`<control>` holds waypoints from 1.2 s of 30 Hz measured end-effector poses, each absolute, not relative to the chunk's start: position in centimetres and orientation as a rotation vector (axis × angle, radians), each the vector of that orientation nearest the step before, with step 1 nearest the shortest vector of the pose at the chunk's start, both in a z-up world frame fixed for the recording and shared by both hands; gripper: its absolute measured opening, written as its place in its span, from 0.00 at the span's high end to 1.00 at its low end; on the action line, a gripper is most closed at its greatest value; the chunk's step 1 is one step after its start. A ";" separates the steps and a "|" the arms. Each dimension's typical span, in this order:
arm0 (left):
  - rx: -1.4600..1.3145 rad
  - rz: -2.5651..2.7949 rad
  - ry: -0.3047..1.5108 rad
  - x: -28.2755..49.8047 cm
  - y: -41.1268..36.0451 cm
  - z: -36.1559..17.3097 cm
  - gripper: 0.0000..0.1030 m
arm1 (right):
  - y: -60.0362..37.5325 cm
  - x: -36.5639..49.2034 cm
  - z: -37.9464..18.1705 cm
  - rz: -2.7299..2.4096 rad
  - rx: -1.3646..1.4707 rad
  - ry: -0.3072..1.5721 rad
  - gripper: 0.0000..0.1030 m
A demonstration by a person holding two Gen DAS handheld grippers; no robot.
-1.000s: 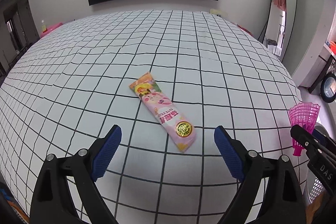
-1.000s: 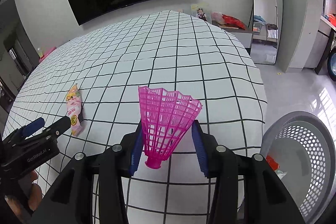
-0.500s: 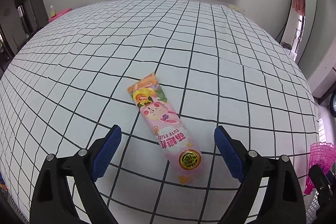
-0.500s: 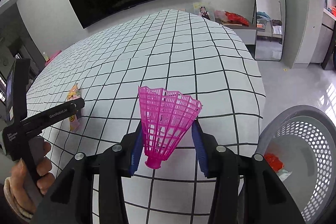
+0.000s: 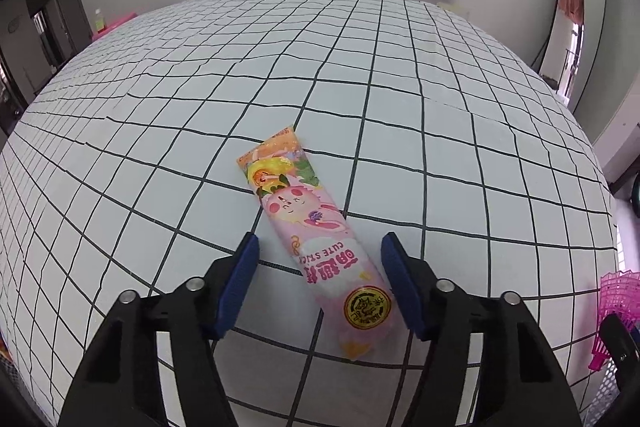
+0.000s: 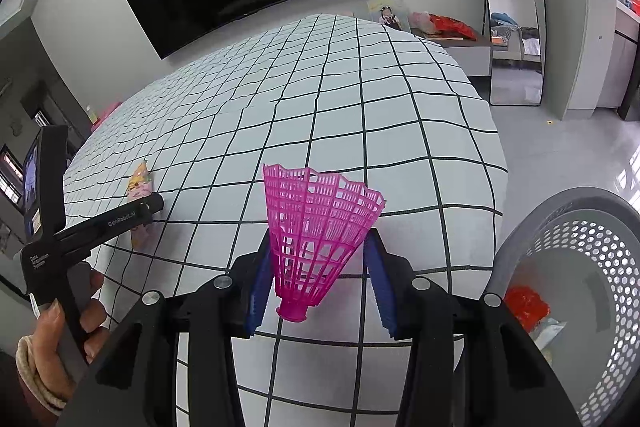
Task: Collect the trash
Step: 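Carry the shuttlecock and wrapper over the grey basket with both tools, then open both tools to drop the shuttlecock and wrapper into the basket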
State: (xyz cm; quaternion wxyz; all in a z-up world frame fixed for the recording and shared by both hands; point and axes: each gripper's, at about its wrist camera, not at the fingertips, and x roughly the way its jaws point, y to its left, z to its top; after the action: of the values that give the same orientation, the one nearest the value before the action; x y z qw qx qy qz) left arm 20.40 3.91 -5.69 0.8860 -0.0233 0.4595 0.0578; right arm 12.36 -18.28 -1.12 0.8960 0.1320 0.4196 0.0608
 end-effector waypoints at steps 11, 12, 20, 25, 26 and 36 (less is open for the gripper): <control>0.015 -0.024 0.944 17.4 0.6 -4.6 0.75 | -19.2 10.3 -0.6 0.095 0.291 0.872 0.58; 0.021 -0.040 0.941 16.9 0.1 -4.4 0.75 | -19.4 9.8 -0.6 0.090 0.293 0.873 0.58; 0.050 -0.240 0.895 11.9 -6.1 -1.7 0.75 | -23.1 4.7 1.0 -0.006 0.312 0.844 0.58; 0.101 -0.383 0.869 8.8 -11.4 -0.4 0.75 | -27.3 0.9 1.7 -0.106 0.323 0.820 0.58; 0.115 -0.412 0.864 8.1 -12.5 -0.2 0.75 | -28.2 0.1 1.6 -0.128 0.328 0.818 0.58; 0.225 -0.609 0.874 4.1 -21.4 -1.2 0.75 | -35.5 -5.1 0.2 -0.306 0.369 0.836 0.58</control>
State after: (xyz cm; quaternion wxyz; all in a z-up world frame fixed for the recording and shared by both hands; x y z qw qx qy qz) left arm 4.09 -21.36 -1.24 0.8556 0.1071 0.4156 -0.2895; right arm -5.08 -35.48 0.23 0.8862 0.1774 0.4019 -0.1471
